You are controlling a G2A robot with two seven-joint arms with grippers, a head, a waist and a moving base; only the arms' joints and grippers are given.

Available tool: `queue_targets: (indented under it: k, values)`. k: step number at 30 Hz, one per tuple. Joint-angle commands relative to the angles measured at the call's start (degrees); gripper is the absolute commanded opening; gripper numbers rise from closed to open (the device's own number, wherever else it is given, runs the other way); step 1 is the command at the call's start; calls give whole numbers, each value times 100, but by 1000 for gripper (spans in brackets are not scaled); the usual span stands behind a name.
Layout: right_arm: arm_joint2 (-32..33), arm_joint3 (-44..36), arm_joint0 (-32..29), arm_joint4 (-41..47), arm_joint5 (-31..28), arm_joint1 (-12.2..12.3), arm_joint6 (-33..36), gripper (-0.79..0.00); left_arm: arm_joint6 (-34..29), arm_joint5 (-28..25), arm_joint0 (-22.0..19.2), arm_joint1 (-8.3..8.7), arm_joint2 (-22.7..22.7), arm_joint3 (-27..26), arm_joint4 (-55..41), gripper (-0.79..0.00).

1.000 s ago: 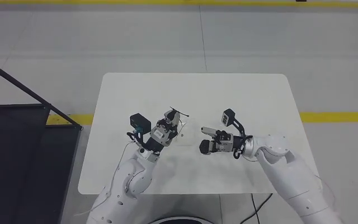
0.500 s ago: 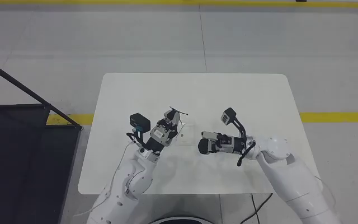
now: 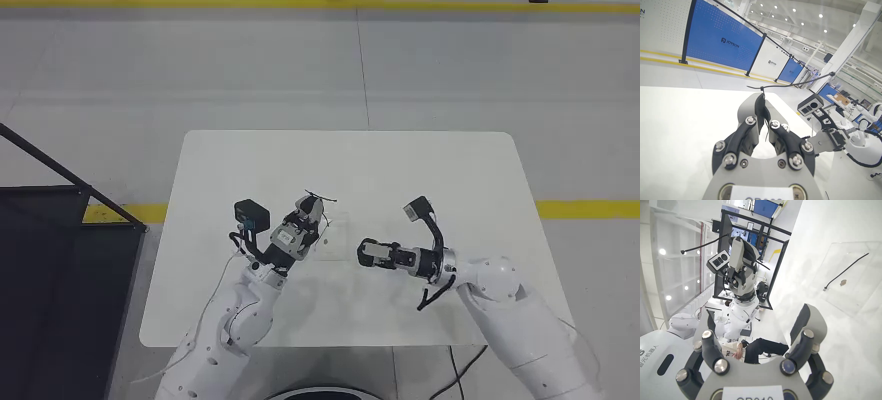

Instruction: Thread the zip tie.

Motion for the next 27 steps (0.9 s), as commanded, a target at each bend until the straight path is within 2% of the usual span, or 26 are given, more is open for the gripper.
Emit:
queue_targets:
  k: [1,4,8,11,12,15,27]
  values:
    - [-48,-70,-16,-158,-11,-13,-121,0,-26,17,21,-6,45,-54,6,-785]
    - [-175,-5,63,-407,-276,-73,-433,0,-56,8,34,-16,106,-83,-21,-785]
    - [-347,265,185,-860,-925,-178,-1072,-6,-89,9,16,-26,162,-35,-10,-785]
    - [-410,404,217,-1238,-1240,-235,-1527,-166,-98,16,-11,-34,189,11,9,-785]
    - [-430,434,218,-1296,-1312,-250,-1614,-280,-94,11,-17,-36,193,15,4,-785]
    - [-434,537,227,-1452,-1491,-283,-1857,-542,-96,2,-20,-39,199,20,-6,-785]
    - [-536,363,145,-2290,-1476,-370,-2372,-554,-166,-43,-27,-48,212,-13,-38,-785]
